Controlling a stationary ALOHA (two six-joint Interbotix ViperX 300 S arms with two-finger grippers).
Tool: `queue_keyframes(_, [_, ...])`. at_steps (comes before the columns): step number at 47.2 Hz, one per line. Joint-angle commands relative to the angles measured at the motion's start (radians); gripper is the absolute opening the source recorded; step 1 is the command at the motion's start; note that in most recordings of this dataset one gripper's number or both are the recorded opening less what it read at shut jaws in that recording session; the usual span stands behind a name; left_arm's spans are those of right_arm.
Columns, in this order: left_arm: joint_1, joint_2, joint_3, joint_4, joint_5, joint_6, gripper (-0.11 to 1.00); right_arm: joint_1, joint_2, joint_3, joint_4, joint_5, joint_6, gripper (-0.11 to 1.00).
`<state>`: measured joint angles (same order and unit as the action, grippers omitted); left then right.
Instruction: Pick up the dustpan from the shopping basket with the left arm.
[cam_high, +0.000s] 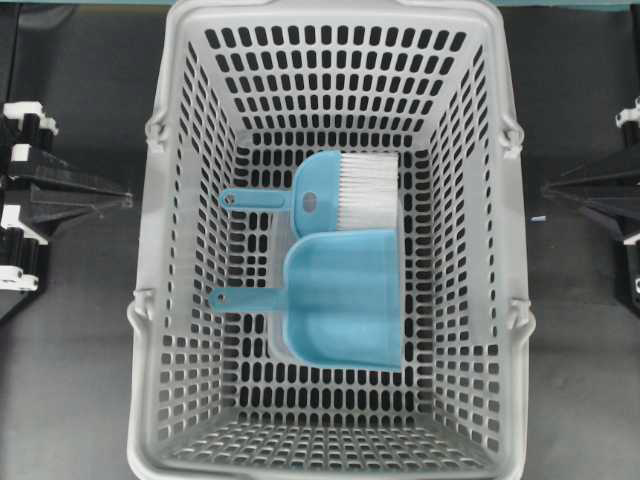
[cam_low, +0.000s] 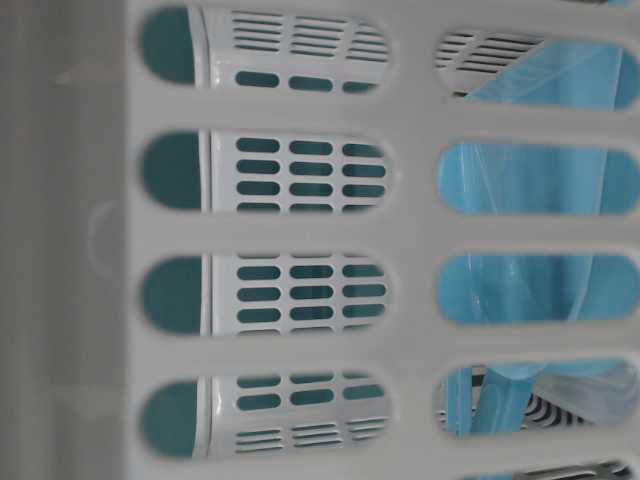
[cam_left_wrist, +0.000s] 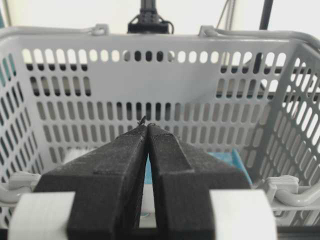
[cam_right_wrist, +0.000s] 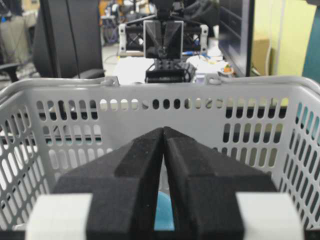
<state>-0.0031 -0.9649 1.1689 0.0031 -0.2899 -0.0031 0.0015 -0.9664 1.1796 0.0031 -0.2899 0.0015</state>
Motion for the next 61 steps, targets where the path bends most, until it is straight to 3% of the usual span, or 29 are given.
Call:
queue_keyframes(1, [-0.002, 0.008, -0.075, 0.041, 0.041, -0.005, 0.06, -0.003, 0.003, -0.025, 0.003, -0.002, 0.008, 0.00])
queue_keyframes(5, [-0.003, 0.012, -0.124, 0.041, 0.115, -0.006, 0.00, -0.005, -0.003, -0.044, 0.018, 0.092, 0.009, 0.00])
queue_keyframes(17, [-0.035, 0.052, -0.293, 0.041, 0.414, -0.009, 0.00, 0.015, -0.014, -0.176, 0.018, 0.491, 0.009, 0.00])
queue_keyframes(25, [-0.051, 0.155, -0.448, 0.041, 0.652, -0.009, 0.00, 0.018, -0.009, -0.245, 0.017, 0.683, 0.008, 0.00])
queue_keyframes(37, [-0.063, 0.353, -0.681, 0.041, 0.911, 0.006, 0.00, 0.018, -0.011, -0.295, 0.017, 0.838, 0.008, 0.01])
queue_keyframes(41, [-0.067, 0.416, -0.747, 0.043, 0.982, 0.006, 0.00, 0.017, -0.012, -0.295, 0.017, 0.839, 0.008, 0.13])
queue_keyframes(52, [-0.071, 0.563, -0.876, 0.041, 1.164, 0.003, 0.00, 0.017, -0.017, -0.295, 0.015, 0.836, 0.008, 0.77])
queue_keyframes(58, [-0.081, 0.653, -0.962, 0.041, 1.290, -0.003, 0.01, 0.018, -0.021, -0.293, 0.017, 0.839, 0.008, 0.79])
queue_keyframes(61, [-0.087, 0.707, -1.009, 0.041, 1.336, -0.009, 0.10, 0.017, -0.025, -0.291, 0.017, 0.838, 0.009, 0.78])
